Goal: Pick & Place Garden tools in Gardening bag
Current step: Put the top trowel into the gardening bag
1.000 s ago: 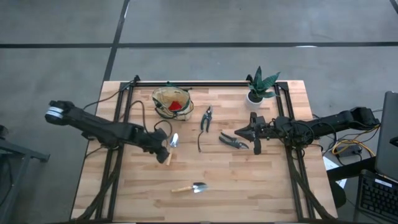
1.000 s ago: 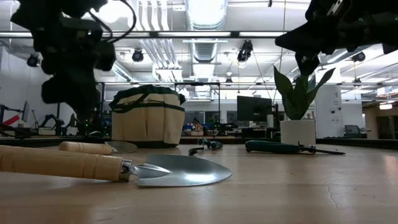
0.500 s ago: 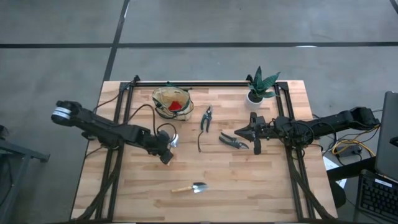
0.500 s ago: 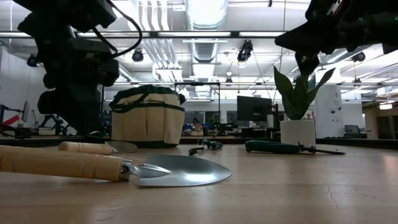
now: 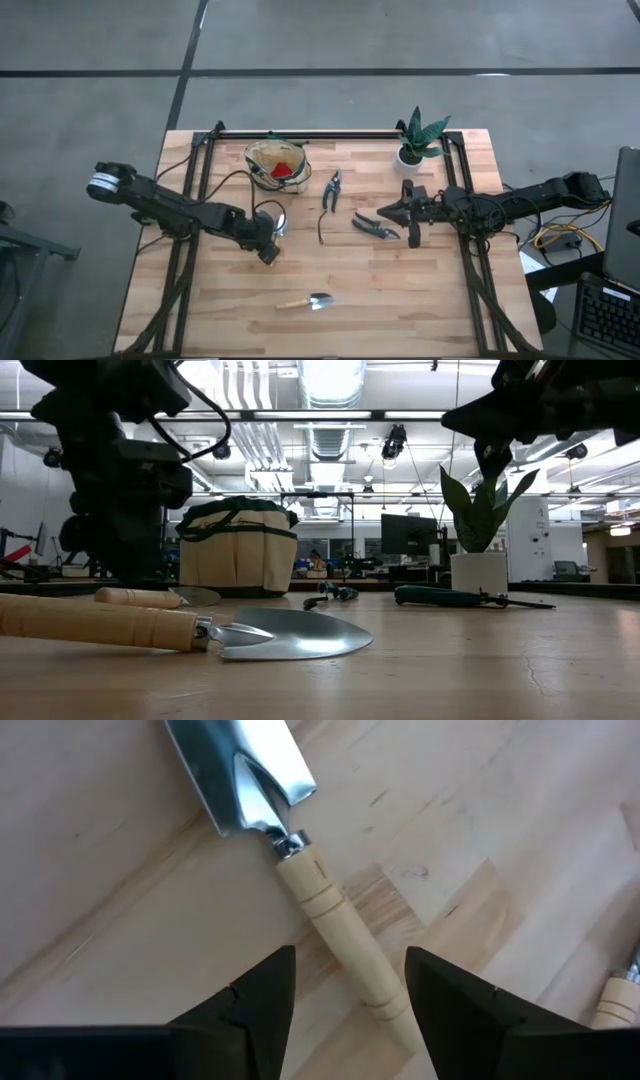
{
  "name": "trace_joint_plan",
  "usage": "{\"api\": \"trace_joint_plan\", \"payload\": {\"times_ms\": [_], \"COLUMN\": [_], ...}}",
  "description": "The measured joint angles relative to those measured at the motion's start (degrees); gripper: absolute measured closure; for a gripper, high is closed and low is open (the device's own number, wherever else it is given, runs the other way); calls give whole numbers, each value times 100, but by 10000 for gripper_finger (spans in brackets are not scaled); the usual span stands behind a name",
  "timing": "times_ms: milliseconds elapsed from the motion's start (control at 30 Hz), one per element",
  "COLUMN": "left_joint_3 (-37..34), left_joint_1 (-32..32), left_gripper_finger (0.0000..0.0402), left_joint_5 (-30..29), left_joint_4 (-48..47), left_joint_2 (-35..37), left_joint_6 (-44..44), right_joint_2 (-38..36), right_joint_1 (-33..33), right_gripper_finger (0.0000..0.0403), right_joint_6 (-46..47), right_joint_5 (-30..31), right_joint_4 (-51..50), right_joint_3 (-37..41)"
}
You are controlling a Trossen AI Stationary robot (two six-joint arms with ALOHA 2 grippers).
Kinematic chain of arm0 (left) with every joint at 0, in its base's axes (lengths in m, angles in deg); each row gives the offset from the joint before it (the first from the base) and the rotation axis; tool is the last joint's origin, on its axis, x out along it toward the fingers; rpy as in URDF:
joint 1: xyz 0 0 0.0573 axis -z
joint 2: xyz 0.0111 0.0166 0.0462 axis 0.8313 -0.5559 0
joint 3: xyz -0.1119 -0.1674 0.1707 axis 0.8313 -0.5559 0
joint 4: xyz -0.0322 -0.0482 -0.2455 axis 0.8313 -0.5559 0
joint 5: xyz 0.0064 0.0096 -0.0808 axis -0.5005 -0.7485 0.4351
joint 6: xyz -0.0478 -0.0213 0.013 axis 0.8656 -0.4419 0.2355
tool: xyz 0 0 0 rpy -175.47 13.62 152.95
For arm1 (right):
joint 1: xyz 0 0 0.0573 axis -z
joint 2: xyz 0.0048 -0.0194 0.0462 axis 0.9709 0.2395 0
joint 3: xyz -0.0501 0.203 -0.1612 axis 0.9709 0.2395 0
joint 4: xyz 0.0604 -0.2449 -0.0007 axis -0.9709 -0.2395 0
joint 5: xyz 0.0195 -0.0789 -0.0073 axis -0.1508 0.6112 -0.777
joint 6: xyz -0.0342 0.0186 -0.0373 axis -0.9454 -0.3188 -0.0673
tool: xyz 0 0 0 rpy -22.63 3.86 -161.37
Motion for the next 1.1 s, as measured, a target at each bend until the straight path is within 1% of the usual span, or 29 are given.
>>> {"api": "trace_joint_plan", "payload": {"times_ms": [200, 500, 700, 867, 1100], "left_joint_3": [-28, -20, -24, -27, -35], "left_joint_1": [0, 1, 0, 0, 2], "left_gripper_finger": [209, 211, 221, 242, 291], "left_joint_5": [-2, -2, 3, 22, 83], "left_joint_4": [31, 62, 69, 52, 80], "left_joint_2": [-118, -509, -487, -459, -459], "left_joint_6": [-123, -172, -208, -312, -419], "right_joint_2": [-2, -2, -2, -2, -2], "right_joint_1": [0, 0, 2, 2, 2], "right_gripper_finger": [394, 394, 394, 394, 394], "right_joint_6": [0, 2, 2, 2, 0], "right_joint_5": [3, 3, 1, 1, 29], "right_joint_4": [231, 225, 218, 218, 218], "right_joint_3": [0, 0, 0, 0, -2]}}
